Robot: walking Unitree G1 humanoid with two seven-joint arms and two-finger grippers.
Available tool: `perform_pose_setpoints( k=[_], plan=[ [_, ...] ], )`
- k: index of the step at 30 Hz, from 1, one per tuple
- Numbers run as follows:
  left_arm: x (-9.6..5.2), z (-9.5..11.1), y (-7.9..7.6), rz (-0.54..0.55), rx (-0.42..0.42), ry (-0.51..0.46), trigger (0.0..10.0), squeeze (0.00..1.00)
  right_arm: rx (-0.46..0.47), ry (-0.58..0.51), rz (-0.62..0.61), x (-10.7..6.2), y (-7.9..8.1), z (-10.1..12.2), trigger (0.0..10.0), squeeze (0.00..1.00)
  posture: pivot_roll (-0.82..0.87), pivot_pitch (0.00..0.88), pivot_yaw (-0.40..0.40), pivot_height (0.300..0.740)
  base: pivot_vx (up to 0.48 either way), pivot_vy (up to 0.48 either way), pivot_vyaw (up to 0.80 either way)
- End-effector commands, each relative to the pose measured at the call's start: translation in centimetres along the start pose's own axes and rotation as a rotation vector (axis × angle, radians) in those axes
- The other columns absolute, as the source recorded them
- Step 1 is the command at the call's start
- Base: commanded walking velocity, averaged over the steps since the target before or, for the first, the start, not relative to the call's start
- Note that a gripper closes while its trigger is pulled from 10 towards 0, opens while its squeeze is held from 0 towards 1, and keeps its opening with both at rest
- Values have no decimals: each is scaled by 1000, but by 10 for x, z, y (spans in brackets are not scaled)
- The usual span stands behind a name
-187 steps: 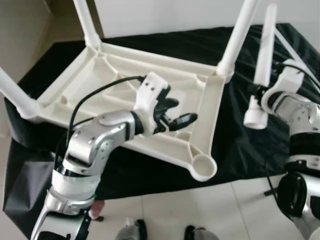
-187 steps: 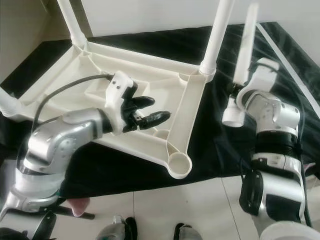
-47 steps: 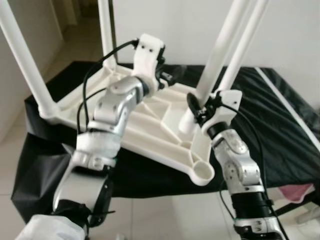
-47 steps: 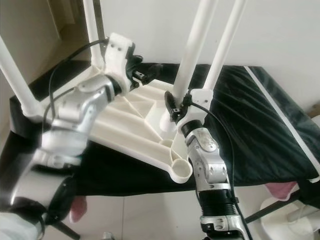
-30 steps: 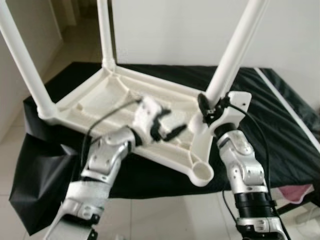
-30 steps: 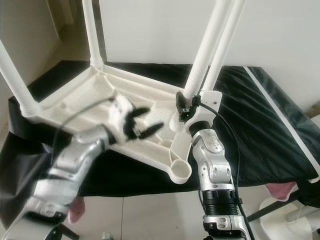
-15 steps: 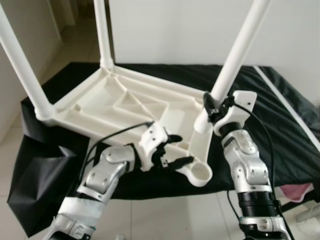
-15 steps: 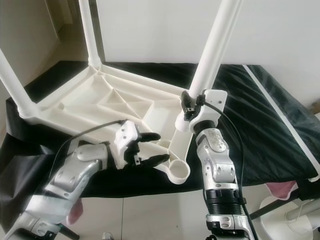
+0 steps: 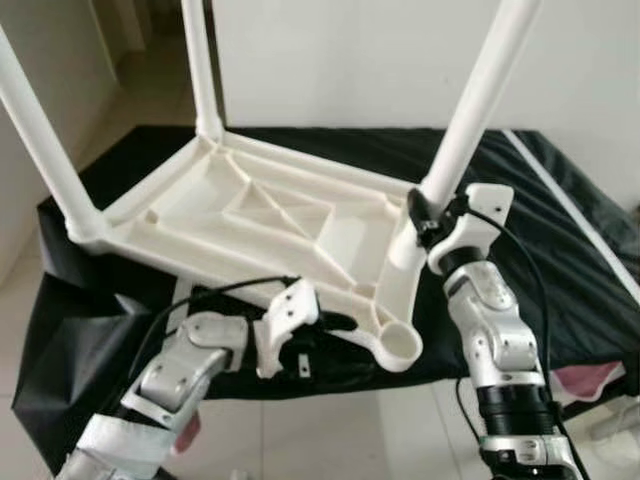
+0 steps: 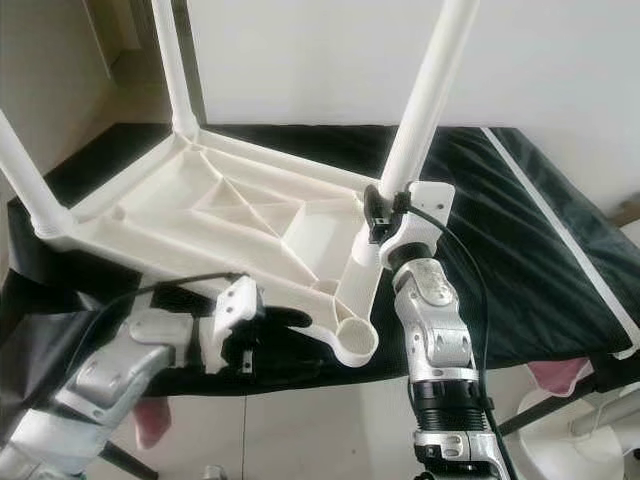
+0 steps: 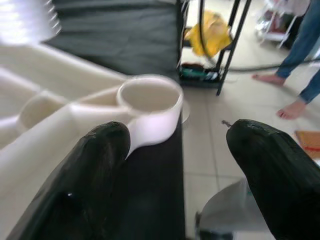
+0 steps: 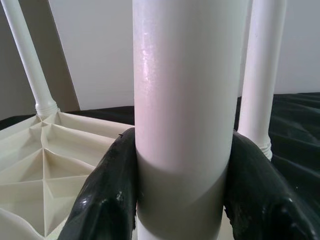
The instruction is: Building children table
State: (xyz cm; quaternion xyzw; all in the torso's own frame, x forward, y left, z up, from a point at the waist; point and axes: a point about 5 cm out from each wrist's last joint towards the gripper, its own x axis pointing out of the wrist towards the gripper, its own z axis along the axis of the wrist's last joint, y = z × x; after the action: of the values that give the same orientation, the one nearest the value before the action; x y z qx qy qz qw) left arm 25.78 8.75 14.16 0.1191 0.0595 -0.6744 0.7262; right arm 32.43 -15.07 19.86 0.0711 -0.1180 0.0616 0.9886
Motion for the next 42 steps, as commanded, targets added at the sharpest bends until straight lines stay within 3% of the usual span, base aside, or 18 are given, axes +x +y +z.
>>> perform_pose_setpoints(
  k=[1, 4, 10, 14, 24, 27, 29, 33, 39, 42],
  plan=[
    [0, -2, -5, -63, 16, 19, 10000, 0, -1, -6, -3, -1, -1, 2, 10000, 0, 81, 0, -91, 740, 0, 0, 0],
    [-2, -3, -4, -47, 22, 31, 10000, 0, -2, -4, -3, -1, -2, 2, 10000, 0, 86, 0, -96, 740, 0, 0, 0],
    [11, -15, 27, 212, 163, 182, 10000, 0, 1, -9, 10, 3, 1, 4, 10000, 0, 86, 0, -105, 740, 0, 0, 0],
    [14, -12, 33, 247, 176, 187, 10000, 0, 2, -9, 9, 3, 1, 4, 10000, 0, 83, 0, -105, 740, 0, 0, 0],
    [15, -10, 40, 287, 221, 209, 10000, 0, 8, -9, -6, 2, 0, 4, 10000, 0, 72, 0, -91, 740, 0, 0, 0],
    [14, 0, 35, 225, 199, 127, 10000, 0, 6, -10, -13, 1, -1, 4, 10000, 0, 64, 0, -81, 740, 0, 0, 0],
    [14, 0, 35, 225, 199, 127, 10000, 0, 6, -10, -13, 1, -1, 4, 10000, 0, 64, 0, -81, 740, 0, 0, 0],
    [8, 16, 23, 93, 183, -16, 10000, 0, 6, -10, -19, 0, -2, 4, 10000, 0, 61, 0, -77, 740, 0, 0, 0],
    [8, 16, 29, 120, 187, -11, 10000, 0, 6, -9, -21, 0, -2, 4, 10000, 0, 58, 0, -77, 740, 0, 0, 0],
    [13, 10, 34, 152, 222, 49, 10000, 0, 7, -8, -22, 1, -2, 4, 10000, 0, 58, 0, -78, 740, 0, 0, 0]
  ],
)
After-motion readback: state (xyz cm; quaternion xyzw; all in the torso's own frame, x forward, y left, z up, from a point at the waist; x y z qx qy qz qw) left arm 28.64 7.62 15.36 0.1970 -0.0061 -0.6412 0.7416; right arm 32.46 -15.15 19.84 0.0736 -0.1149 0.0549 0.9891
